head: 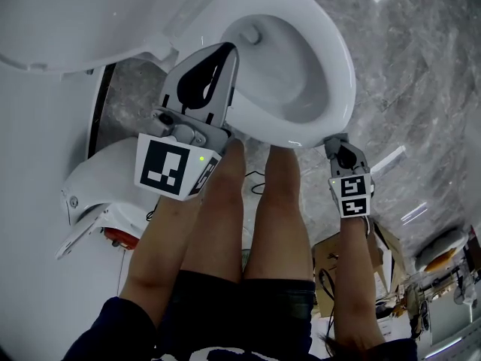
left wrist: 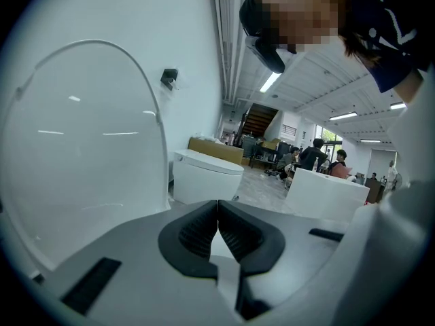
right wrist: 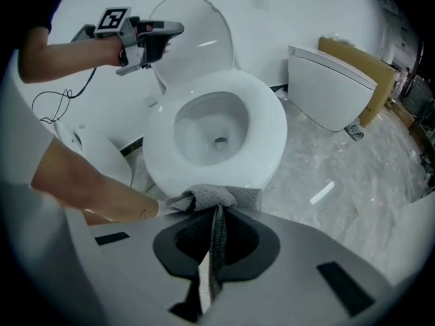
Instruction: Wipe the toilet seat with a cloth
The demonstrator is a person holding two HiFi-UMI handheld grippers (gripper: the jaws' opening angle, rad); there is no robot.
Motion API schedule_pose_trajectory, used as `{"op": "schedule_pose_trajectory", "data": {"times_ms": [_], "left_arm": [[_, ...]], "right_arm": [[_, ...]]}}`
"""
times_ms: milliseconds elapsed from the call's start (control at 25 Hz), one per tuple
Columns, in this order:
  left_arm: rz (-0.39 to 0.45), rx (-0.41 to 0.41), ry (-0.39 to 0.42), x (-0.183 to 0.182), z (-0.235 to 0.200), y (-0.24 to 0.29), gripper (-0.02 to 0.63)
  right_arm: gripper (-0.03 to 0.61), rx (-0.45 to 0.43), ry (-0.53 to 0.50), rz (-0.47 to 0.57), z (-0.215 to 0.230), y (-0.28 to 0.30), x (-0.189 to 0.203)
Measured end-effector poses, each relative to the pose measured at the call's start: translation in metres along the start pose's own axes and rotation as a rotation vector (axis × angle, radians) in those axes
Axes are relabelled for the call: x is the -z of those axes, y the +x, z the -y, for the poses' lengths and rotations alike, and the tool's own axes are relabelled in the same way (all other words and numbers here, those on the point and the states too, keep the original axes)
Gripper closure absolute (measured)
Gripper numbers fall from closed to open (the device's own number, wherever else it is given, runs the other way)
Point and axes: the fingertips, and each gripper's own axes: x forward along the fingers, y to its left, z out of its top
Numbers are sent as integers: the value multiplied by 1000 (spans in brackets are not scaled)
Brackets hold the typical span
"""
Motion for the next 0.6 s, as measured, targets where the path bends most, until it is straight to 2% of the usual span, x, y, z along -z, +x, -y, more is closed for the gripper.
{"op": "schedule_pose_trajectory", "data": {"times_ms": [200,320,480,600], "left_arm": [[-6,10,8,0,9,5,592],[-9,6,13,-1,8,8,592],[-1,-10,3,-5,5,10,592],[-2,-17,1,-4,1,12,592]], "right_arm": [[552,-175,-86,59,-62,3,-23],[552,-223,-188,36,-72,16,-36],[552,-174,-278,-1,-30,21,-52],[552,-103,-354,22,17,28,-82]]}}
